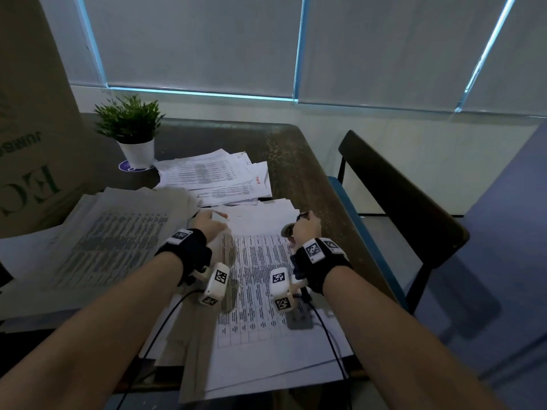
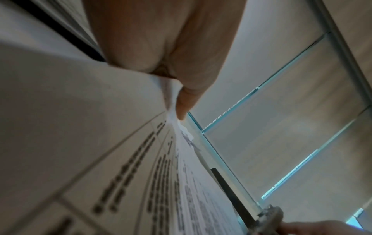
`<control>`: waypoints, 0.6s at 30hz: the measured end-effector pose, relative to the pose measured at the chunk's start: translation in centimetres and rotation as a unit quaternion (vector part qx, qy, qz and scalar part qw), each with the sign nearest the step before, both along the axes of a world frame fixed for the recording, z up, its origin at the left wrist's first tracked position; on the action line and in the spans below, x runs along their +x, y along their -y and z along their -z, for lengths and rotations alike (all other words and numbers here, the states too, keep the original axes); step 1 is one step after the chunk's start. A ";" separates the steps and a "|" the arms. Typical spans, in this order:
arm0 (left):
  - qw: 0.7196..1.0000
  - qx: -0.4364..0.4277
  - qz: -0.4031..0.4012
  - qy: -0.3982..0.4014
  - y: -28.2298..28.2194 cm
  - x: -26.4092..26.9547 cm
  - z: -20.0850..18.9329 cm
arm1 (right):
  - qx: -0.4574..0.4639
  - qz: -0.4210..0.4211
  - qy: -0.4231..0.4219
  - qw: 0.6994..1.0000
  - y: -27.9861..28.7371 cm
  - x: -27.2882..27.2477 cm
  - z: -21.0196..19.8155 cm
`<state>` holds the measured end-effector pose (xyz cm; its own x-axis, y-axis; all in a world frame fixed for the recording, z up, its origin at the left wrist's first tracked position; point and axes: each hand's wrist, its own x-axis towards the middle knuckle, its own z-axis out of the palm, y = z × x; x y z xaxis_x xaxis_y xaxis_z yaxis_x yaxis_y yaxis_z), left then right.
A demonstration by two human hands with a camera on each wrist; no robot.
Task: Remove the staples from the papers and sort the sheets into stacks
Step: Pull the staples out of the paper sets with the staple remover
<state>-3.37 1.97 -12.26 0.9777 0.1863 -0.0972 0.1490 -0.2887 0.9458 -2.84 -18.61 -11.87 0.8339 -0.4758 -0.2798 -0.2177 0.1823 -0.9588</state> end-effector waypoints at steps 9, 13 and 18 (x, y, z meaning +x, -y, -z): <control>0.962 -0.251 0.100 -0.042 -0.9 -3.1 -2.8 | -0.023 -0.054 0.028 0.998 1.0 -1.5 1.6; 0.953 -0.253 0.150 -0.076 -1.1 -4.0 -3.1 | -0.002 -0.063 0.039 0.997 1.4 -1.5 1.6; 0.961 0.150 0.229 0.024 -0.3 -4.5 -2.5 | 0.003 -0.062 0.056 0.997 1.7 -1.6 1.9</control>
<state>-7.90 2.24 -9.80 0.9658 -0.2528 -0.0581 -0.1015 -0.5744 0.8123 -4.41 -20.29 -13.79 0.9123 -0.3655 -0.1847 -0.1314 0.1660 -0.9773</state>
